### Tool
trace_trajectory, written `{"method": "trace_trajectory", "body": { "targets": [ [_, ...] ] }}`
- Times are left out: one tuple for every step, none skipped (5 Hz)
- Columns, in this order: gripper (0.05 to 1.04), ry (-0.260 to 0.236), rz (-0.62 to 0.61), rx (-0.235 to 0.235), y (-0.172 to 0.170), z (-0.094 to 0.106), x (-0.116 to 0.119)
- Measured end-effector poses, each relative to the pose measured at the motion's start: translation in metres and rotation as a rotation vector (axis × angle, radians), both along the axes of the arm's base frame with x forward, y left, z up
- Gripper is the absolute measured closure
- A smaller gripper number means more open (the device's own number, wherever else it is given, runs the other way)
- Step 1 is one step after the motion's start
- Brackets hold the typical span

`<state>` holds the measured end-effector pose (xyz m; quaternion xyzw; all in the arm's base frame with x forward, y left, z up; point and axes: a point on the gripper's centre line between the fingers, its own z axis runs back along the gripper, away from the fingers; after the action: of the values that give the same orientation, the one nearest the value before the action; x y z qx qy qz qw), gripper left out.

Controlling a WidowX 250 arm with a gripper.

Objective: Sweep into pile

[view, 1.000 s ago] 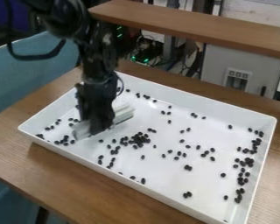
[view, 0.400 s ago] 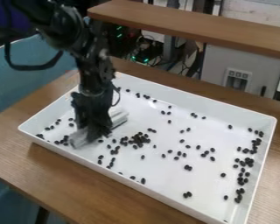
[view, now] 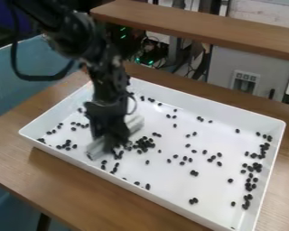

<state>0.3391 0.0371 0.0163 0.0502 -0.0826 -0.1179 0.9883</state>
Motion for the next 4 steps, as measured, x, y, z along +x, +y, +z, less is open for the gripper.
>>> {"method": "trace_trajectory", "body": {
  "targets": [
    [0.704, -0.02, -0.033, -0.049, -0.042, -0.003, 0.004],
    [0.704, -0.042, -0.057, -0.081, -0.08, -0.004, 0.008],
    [0.704, -0.044, -0.076, -0.118, -0.118, -0.003, 0.014],
    [0.704, -0.037, -0.111, -0.153, -0.152, -0.002, 0.018]
  ]
}}
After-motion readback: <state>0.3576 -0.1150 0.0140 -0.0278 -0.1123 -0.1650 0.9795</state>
